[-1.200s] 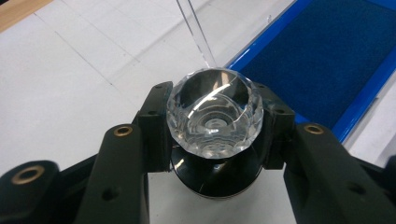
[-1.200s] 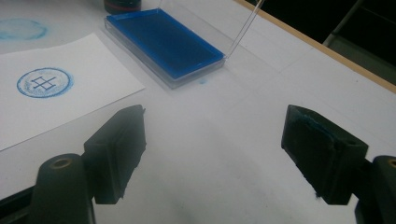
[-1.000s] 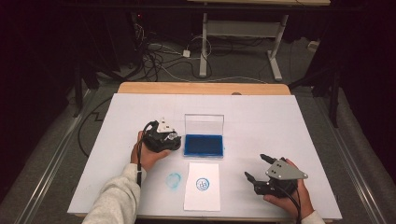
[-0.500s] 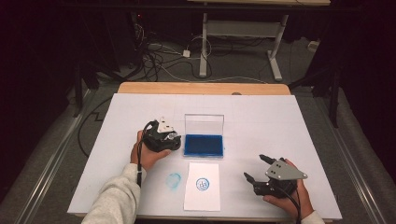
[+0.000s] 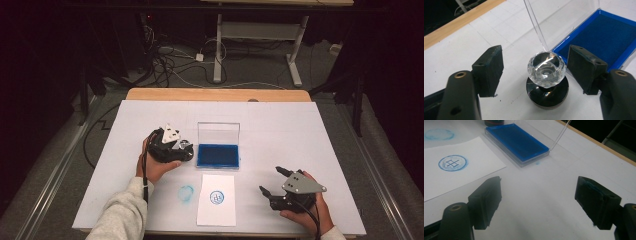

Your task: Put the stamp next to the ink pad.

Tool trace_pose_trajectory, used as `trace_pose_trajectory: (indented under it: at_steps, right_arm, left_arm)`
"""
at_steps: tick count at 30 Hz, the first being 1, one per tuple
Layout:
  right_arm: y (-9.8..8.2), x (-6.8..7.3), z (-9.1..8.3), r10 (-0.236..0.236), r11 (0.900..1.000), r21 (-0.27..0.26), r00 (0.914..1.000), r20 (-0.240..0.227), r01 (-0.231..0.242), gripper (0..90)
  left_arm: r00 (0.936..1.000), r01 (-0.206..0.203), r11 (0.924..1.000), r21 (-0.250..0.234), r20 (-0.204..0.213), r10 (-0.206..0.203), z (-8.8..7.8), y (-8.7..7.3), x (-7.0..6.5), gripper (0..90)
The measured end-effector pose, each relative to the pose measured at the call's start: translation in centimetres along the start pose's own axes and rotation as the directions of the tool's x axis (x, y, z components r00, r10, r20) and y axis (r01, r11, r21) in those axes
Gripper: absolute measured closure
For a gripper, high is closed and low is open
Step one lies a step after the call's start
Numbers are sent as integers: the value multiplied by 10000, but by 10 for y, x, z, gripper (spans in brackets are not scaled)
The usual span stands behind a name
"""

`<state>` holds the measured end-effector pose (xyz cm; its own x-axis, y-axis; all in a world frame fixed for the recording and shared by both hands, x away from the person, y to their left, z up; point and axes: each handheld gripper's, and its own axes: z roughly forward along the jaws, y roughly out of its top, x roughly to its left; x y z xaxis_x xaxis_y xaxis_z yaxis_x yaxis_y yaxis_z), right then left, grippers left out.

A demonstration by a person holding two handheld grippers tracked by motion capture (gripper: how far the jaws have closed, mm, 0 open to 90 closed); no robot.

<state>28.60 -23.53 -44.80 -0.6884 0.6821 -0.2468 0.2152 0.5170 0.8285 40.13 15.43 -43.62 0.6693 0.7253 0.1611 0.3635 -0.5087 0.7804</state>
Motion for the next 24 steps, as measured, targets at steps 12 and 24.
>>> trace_pose_trajectory:
  at_steps: [12,24]
  right_arm:
    - [-1,3,2,-55,10000,70,10000,-56,55,213]
    - [0,3,1,-64,10000,-24,10000,-14,64,212]
  left_arm:
    - [9984,-560,9977,-384,-38,558,-6,0,-9,163]
    - [9963,-859,9951,-490,-122,854,-17,3,-16,162]
